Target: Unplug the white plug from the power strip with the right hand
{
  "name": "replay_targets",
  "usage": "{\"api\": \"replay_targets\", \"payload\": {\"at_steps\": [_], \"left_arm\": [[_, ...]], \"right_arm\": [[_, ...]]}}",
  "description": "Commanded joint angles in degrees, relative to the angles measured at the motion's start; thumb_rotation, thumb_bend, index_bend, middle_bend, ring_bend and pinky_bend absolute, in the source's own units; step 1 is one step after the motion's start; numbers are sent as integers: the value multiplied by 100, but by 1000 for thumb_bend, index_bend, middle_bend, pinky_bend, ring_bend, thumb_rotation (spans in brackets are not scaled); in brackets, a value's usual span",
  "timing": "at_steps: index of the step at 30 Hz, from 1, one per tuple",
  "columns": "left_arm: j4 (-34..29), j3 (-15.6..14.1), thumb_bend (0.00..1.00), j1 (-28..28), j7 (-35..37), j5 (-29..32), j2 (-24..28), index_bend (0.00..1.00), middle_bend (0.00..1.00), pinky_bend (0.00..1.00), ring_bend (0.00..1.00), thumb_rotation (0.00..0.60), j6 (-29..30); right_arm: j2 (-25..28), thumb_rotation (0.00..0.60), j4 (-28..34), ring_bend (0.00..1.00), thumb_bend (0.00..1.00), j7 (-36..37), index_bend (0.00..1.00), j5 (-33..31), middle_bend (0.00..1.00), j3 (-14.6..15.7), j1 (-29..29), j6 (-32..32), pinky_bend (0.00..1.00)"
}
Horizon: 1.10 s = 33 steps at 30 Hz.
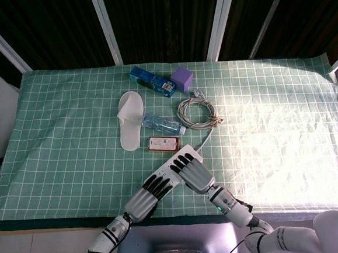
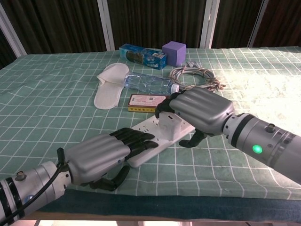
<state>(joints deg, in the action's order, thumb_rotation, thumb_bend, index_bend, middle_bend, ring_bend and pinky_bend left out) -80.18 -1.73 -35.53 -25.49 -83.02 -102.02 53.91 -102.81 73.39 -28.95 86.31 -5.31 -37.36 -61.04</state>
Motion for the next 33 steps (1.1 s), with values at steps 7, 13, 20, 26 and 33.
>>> {"api": "replay_targets", "payload": {"at_steps": [7, 13, 20, 26, 33], "left_arm": [[6, -15, 748, -11, -47, 9, 8, 0, 0, 27, 0, 557, -2], [3, -23, 748, -13, -47, 12, 17, 0, 0, 27, 0, 552, 2], [-8, -37, 749, -9, -60, 8, 31, 0, 0, 27, 0, 553, 18], [-20, -31, 748, -18, -99, 32, 29, 0, 0, 27, 0, 554, 6], [-31, -35, 748, -22, -156, 51, 15, 0, 0, 27, 0, 557, 1]], "right_arm": [[-98, 600, -95, 285, 354, -77, 482, -47, 388, -1, -30, -2, 411], [-215, 600, -227, 326, 373, -78, 542, -23, 430, -26, -49, -92, 472], [-323, 600, -345, 368, 393, -83, 589, -17, 466, -31, -61, -149, 528], [-384, 600, -419, 400, 399, -70, 637, -36, 501, -55, -83, -158, 562], [-477, 600, -493, 451, 406, 56, 733, 10, 571, -70, -104, -239, 615]]}}
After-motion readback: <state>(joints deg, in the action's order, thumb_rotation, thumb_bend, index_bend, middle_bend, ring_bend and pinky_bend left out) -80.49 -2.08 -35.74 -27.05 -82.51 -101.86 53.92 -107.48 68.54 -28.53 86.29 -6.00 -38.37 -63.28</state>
